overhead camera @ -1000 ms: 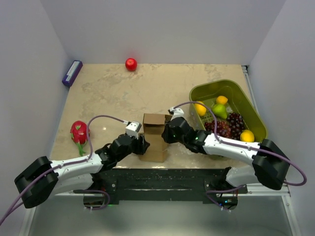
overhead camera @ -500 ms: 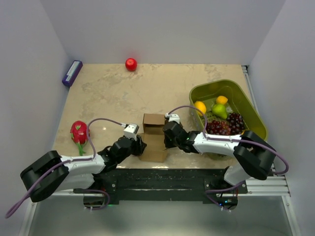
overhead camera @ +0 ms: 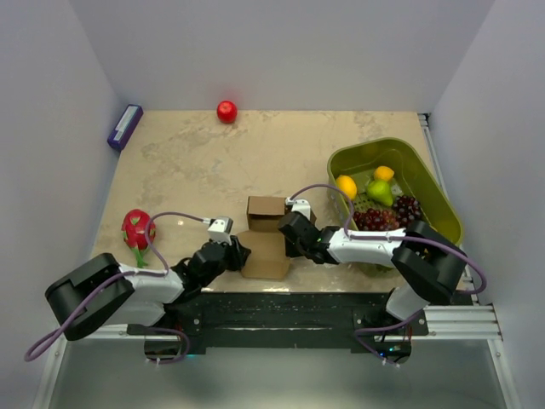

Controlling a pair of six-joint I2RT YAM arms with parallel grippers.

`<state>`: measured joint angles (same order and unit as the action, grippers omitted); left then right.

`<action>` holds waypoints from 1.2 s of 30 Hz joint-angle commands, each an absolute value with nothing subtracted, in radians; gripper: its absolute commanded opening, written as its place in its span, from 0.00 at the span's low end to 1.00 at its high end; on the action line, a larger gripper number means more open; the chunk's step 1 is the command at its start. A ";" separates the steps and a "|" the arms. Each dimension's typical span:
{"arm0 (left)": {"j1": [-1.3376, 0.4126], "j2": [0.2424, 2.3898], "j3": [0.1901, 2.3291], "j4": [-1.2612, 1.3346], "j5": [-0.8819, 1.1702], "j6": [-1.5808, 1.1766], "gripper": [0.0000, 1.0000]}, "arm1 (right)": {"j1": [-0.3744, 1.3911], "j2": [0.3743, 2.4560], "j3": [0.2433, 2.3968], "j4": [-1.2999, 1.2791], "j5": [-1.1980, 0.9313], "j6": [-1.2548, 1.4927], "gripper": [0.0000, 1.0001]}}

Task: Fold the paper box

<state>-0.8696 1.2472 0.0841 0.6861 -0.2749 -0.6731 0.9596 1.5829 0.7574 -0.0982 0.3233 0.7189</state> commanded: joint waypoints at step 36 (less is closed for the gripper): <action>-0.910 1.459 0.189 0.779 -0.158 -0.555 0.30 | 0.741 1.523 0.770 -0.069 0.417 0.700 0.19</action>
